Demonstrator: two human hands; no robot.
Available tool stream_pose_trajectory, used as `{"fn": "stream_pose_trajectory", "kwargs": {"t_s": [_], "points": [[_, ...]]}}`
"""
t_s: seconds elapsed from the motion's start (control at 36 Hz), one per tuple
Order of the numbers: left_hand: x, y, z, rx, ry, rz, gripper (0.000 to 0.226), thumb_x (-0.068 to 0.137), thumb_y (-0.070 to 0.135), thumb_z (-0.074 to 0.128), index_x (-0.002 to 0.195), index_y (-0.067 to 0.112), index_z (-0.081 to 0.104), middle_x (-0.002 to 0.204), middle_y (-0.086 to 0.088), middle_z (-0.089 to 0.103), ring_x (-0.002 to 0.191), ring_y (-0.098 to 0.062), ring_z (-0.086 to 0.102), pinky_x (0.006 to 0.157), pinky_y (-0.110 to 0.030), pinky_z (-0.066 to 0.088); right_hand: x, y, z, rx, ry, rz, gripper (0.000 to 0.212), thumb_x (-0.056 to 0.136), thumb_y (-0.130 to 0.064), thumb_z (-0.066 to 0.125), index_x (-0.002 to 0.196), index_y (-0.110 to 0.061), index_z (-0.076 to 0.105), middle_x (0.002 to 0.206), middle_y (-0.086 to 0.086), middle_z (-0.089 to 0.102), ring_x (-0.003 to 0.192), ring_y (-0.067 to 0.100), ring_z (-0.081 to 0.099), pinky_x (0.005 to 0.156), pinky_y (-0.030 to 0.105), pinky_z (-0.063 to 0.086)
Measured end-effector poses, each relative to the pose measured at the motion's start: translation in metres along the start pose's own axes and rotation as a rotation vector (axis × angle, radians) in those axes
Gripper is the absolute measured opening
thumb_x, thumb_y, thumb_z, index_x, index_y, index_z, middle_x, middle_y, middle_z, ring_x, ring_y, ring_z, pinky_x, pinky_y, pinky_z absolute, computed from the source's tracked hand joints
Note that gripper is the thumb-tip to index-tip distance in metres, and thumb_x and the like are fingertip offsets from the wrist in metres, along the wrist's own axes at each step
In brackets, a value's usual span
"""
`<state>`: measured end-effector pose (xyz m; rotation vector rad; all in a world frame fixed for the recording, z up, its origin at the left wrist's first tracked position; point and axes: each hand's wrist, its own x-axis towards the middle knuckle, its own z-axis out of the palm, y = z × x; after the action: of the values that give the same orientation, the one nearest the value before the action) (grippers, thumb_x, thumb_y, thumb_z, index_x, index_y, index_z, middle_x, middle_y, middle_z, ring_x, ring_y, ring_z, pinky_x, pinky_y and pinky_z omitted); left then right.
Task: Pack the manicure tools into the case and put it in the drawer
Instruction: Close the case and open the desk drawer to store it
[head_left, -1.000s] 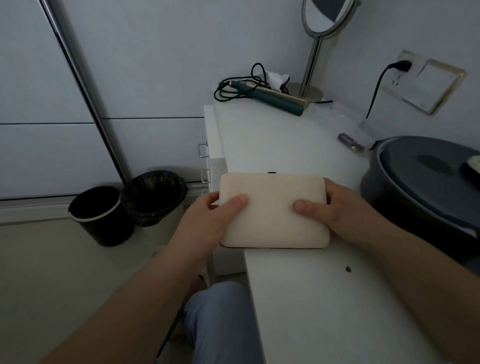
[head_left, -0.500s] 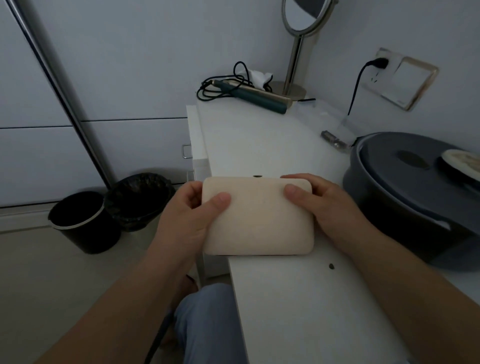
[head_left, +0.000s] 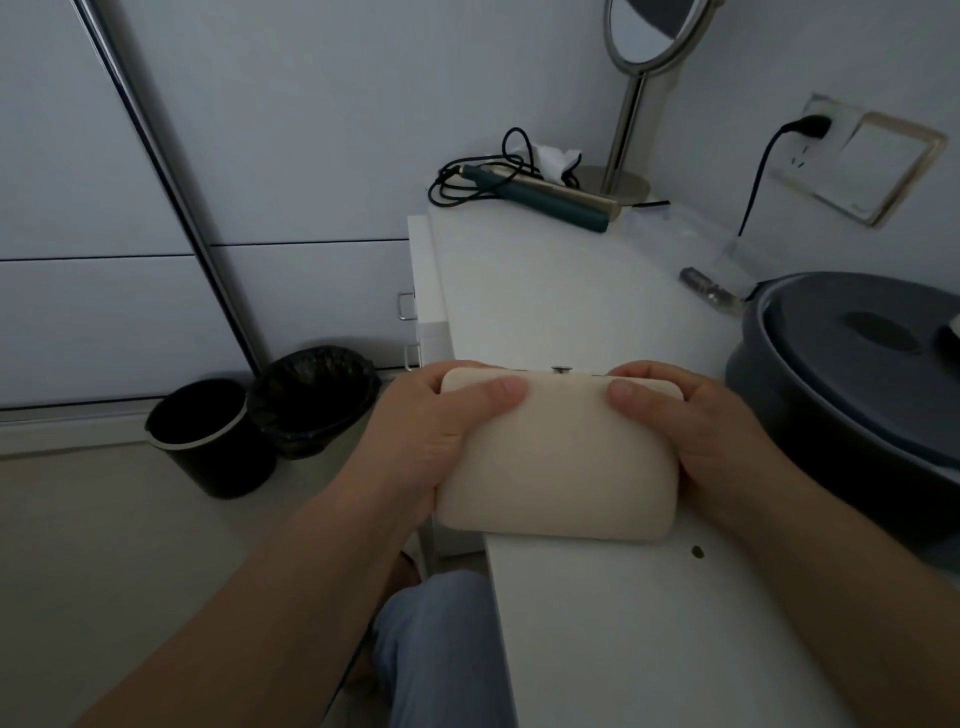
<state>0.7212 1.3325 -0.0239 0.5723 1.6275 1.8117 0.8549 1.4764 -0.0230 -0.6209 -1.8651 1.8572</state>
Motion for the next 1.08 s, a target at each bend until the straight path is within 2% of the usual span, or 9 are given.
{"fn": "stream_pose_trajectory", "kwargs": {"t_s": [0.06,0.17,0.31,0.67,0.72,0.81,0.92,1.0,1.08], "points": [[-0.002,0.001,-0.001,-0.001,-0.013,0.015,0.005,0.066,0.019,0.073,0.070,0.017,0.071,0.068,-0.001,0.070,0.061,-0.014,0.063,0.054,-0.028,0.052,0.000,-0.001,0.001,-0.019,0.010,-0.002,0.030,0.050,-0.042,0.075,0.073,-0.023,0.072,0.068,-0.004,0.070,0.060,0.008,0.064,0.050,0.021,0.049],[-0.003,0.004,-0.002,0.028,-0.062,0.018,0.023,0.046,0.024,0.080,0.067,0.020,0.071,0.066,0.001,0.069,0.060,-0.011,0.062,0.053,-0.024,0.051,0.000,-0.002,0.000,-0.075,0.027,-0.009,0.020,0.055,-0.033,0.079,0.072,-0.024,0.073,0.067,-0.005,0.070,0.058,0.007,0.063,0.048,0.019,0.048],[-0.002,0.004,0.001,0.081,-0.019,0.028,0.019,0.055,0.032,0.080,0.071,0.026,0.073,0.073,0.005,0.072,0.066,-0.009,0.066,0.062,-0.026,0.055,-0.001,-0.004,0.000,-0.095,0.025,-0.024,0.016,0.060,-0.034,0.071,0.071,-0.023,0.073,0.065,-0.004,0.070,0.056,0.006,0.063,0.047,0.018,0.046],[-0.014,0.009,0.006,0.088,0.020,0.087,0.004,0.064,0.024,0.076,0.064,0.025,0.072,0.063,0.008,0.069,0.058,-0.004,0.062,0.051,-0.018,0.049,-0.004,-0.009,0.000,-0.172,0.020,-0.095,0.013,0.060,-0.034,0.070,0.069,-0.027,0.073,0.064,-0.008,0.069,0.057,0.002,0.062,0.051,0.015,0.046],[-0.013,0.014,0.004,0.192,0.027,0.180,0.010,0.061,0.031,0.078,0.068,0.030,0.072,0.068,0.013,0.070,0.062,0.000,0.062,0.056,-0.016,0.049,-0.005,-0.017,-0.001,-0.228,0.003,-0.163,0.007,0.063,-0.030,0.072,0.070,-0.031,0.073,0.067,-0.012,0.069,0.060,-0.001,0.061,0.053,0.012,0.046],[-0.011,0.026,0.000,0.422,0.007,0.416,0.021,0.058,0.042,0.072,0.078,0.040,0.069,0.079,0.022,0.067,0.073,0.006,0.061,0.062,-0.008,0.045,-0.006,-0.032,-0.007,-0.359,0.000,-0.306,0.018,0.069,-0.019,0.075,0.071,-0.037,0.072,0.072,-0.018,0.069,0.065,-0.007,0.060,0.058,0.005,0.043],[-0.008,0.033,-0.001,0.748,-0.023,0.701,0.024,0.068,0.034,0.074,0.091,0.034,0.068,0.081,0.019,0.061,0.083,0.002,0.057,0.074,-0.012,0.044,-0.010,-0.034,-0.010,-0.642,0.103,-0.419,0.023,0.065,-0.031,0.072,0.081,-0.045,0.065,0.082,-0.026,0.065,0.080,-0.009,0.057,0.070,0.000,0.039],[-0.012,0.023,-0.001,0.764,-0.008,0.720,0.024,0.068,0.029,0.075,0.092,0.029,0.069,0.087,0.020,0.060,0.086,0.001,0.056,0.079,-0.013,0.043,-0.015,-0.022,-0.009,-0.677,0.134,-0.451,0.036,0.067,-0.019,0.077,0.084,-0.047,0.062,0.084,-0.022,0.063,0.085,-0.009,0.055,0.075,0.000,0.037],[-0.019,0.010,-0.001,0.714,-0.007,0.710,0.025,0.066,0.029,0.073,0.090,0.029,0.070,0.088,0.018,0.061,0.086,0.002,0.056,0.080,-0.010,0.042,-0.021,-0.014,-0.010,-0.670,0.131,-0.461,0.039,0.066,-0.018,0.078,0.086,-0.048,0.063,0.089,-0.022,0.063,0.090,-0.008,0.056,0.079,0.000,0.037]]}}
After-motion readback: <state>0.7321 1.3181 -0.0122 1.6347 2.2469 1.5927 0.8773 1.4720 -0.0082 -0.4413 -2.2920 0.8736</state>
